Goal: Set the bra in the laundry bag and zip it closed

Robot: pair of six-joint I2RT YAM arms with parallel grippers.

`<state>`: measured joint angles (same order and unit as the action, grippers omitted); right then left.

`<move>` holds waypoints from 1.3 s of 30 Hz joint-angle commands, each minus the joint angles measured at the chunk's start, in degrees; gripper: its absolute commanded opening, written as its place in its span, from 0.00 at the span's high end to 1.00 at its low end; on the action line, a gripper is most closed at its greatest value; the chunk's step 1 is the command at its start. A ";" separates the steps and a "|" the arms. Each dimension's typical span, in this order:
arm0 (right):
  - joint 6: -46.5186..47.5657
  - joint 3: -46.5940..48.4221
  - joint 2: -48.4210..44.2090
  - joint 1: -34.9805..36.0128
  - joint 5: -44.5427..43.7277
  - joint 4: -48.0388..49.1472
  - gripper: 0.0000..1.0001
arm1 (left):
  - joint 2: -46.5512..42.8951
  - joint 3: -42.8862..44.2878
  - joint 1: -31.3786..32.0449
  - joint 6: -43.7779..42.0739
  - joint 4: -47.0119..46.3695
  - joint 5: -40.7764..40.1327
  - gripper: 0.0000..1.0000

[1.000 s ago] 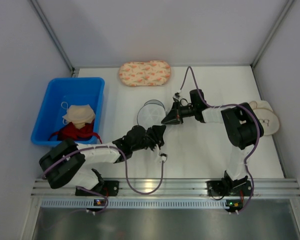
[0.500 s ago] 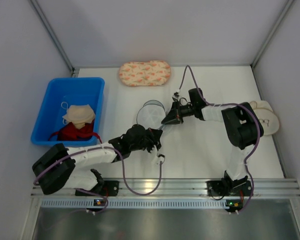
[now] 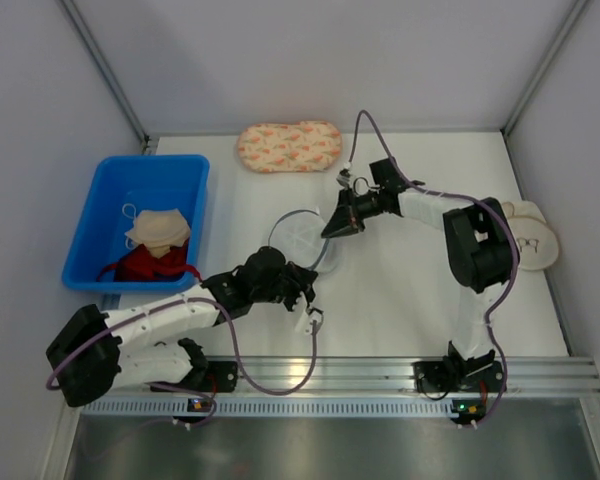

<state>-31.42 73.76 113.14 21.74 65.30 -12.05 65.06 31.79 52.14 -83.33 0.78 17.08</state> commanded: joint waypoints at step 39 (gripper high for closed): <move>19.64 13.25 -0.12 -0.29 -6.84 -26.44 1.00 | 5.09 15.14 1.12 27.34 11.70 7.70 1.00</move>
<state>-14.39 82.59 111.24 23.31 60.29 -39.18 73.93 47.99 52.60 -57.98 8.58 19.22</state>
